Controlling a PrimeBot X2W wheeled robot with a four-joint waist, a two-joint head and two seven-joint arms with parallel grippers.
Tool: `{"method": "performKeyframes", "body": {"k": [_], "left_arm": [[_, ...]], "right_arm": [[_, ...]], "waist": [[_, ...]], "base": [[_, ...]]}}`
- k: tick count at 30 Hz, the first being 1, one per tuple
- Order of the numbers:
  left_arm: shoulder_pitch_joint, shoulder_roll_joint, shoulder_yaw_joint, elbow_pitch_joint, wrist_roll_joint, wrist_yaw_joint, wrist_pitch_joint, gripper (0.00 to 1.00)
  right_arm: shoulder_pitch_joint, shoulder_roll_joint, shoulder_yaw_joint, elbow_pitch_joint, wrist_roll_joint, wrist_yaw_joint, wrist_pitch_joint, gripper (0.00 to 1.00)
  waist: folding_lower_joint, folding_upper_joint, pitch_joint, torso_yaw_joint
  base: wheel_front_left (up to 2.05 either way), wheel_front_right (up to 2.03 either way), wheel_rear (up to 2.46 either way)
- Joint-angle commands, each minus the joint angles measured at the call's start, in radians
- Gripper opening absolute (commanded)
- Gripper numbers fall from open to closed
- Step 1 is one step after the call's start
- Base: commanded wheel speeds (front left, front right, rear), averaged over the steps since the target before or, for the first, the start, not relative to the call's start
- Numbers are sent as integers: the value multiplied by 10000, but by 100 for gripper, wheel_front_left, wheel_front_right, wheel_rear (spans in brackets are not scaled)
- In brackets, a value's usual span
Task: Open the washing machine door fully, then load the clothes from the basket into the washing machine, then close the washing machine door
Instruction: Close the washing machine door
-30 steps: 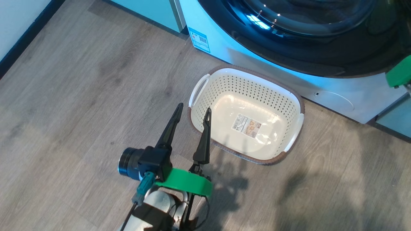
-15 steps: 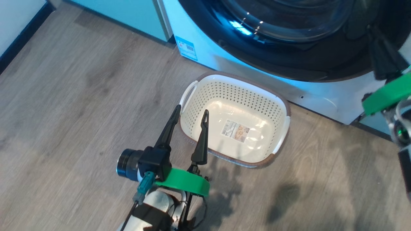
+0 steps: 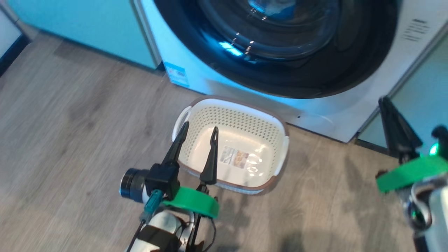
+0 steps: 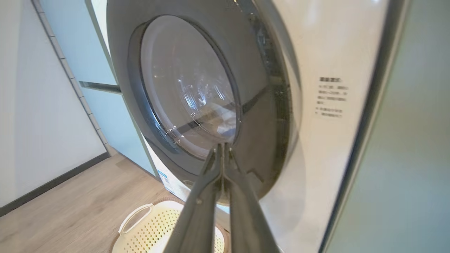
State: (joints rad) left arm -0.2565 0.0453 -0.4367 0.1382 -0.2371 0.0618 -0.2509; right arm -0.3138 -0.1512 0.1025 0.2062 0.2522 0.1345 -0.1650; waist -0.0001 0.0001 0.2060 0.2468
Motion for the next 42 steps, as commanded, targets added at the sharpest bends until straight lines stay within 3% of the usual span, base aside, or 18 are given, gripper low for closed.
{"method": "performKeyframes", "body": {"k": [1, 3, 4, 5, 6, 25, 42], "left_arm": [[-55, 78, 402, -200, 98, -3, -109, 100], [19, 91, 450, -127, 96, -64, -109, 100], [48, 100, 469, -86, 103, -90, -109, 100], [74, 107, 487, -51, 107, -113, -109, 100], [104, 112, 511, -23, 109, -121, -109, 100], [892, 443, 936, 285, -58, -12, -109, 100], [1207, 658, 947, 88, -186, 203, 89, 100]], "right_arm": [[55, 89, 63, -460, -72, -38, 88, 25], [527, 224, -129, -759, -168, -38, 162, 59], [744, 289, -199, -879, -200, -38, 205, 81], [944, 345, -261, -988, -237, -38, 253, 95], [1117, 397, -332, -1099, -284, -38, 280, 100], [3677, 975, -1228, -2939, -791, -38, 599, 100], [4497, 1008, -1610, -3713, -654, -38, 828, 100]], "waist": [[1, -1, -210, -231], [1, -1, -317, -407], [1, -1, -378, -488], [1, -1, -433, -567], [1, -1, -479, -642], [1, -1, -1414, -2080], [1, -1, -1589, -2565]], "base": [[0, 0, 0], [0, 0, 0], [0, 0, 0], [0, 0, 0], [0, 0, 0], [0, 0, 0], [0, 0, 0]]}}
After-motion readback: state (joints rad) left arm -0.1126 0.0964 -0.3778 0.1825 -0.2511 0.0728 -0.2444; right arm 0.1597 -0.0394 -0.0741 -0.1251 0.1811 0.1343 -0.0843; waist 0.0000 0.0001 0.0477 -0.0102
